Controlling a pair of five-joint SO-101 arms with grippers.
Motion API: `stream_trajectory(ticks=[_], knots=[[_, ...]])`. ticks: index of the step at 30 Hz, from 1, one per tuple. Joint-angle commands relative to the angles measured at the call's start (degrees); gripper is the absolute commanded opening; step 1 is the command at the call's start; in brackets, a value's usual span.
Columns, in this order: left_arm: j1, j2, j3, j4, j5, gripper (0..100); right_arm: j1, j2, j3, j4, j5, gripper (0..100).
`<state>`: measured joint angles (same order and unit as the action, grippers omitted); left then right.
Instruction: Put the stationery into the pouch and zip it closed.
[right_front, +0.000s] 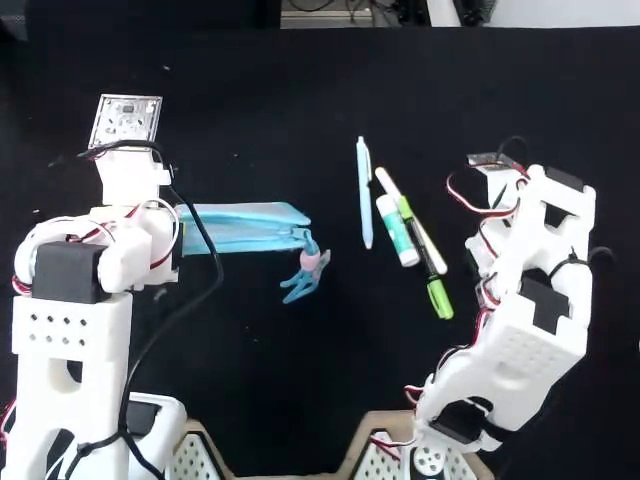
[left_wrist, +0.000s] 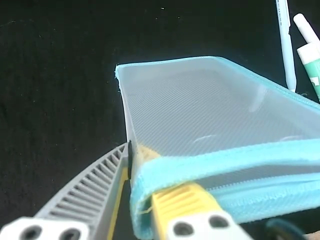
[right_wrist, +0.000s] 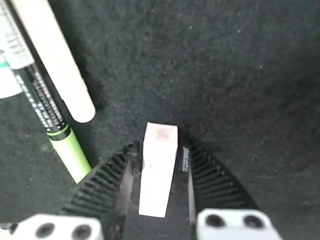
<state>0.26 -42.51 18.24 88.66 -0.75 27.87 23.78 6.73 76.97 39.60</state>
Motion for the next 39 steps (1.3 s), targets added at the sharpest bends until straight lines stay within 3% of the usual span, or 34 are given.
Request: stream_trajectory(ticks=[1, 9, 17, 30, 34, 39], knots=[[0.8, 0.4, 0.5, -0.3, -0.2, 3, 1.5, -2.2, 0.1, -2.5, 0.7, 13.0], [0.8, 0.4, 0.5, -0.2, -0.3, 3, 1.5, -2.7, 0.7, -3.3, 0.0, 2.8], [0.8, 0.4, 0.5, -0.1, -0.3, 3, -1.1, -2.2, 0.8, -3.2, -0.7, 16.8], [0.8, 0.4, 0.5, -0.1, -0.4, 3, -1.9, -2.2, 2.8, -4.7, -0.4, 12.6], [0.8, 0.4, 0.5, -0.1, -0.4, 3, -0.7, -3.4, 4.5, -8.4, -0.7, 0.4], [0.9, 0.4, 0.5, -0.1, -0.4, 3, 0.4, -12.1, 5.3, -6.1, -0.7, 1.1]])
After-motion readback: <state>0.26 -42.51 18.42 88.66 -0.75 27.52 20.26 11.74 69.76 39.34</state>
